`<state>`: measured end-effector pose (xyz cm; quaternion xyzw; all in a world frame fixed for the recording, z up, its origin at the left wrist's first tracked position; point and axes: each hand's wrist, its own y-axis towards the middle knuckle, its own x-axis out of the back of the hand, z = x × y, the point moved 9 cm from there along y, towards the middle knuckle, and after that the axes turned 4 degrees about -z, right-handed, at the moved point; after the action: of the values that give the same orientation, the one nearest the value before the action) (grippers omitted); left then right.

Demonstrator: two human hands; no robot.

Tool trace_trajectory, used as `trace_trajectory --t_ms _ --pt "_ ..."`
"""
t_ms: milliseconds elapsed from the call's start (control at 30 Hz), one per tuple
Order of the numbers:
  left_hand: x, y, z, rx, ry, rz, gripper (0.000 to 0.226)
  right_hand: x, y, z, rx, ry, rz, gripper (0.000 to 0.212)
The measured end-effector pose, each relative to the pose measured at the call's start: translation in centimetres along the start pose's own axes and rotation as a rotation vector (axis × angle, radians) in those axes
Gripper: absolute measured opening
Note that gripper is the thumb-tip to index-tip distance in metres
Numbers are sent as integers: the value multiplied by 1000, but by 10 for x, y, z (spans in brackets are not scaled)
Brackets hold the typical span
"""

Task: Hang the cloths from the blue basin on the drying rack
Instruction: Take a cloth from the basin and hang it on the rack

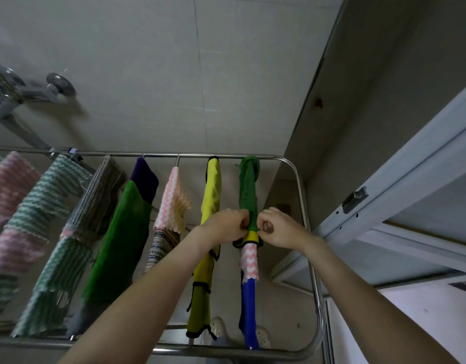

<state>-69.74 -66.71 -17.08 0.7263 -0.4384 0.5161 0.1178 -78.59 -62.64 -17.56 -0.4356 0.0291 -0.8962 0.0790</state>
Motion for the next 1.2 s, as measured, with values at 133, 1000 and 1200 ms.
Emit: trace_trajectory --t_ms 133,1000,1200 --pt "-5 -2 -1 -13 7 40 15 -5 -2 1 26 -13 21 15" --pt "-36 -14 8 179 -478 425 12 -32 -4 -26 -364 457 168 19" --pt "-38 -8 10 103 -277 380 13 -34 -8 -24 -370 399 238 23"
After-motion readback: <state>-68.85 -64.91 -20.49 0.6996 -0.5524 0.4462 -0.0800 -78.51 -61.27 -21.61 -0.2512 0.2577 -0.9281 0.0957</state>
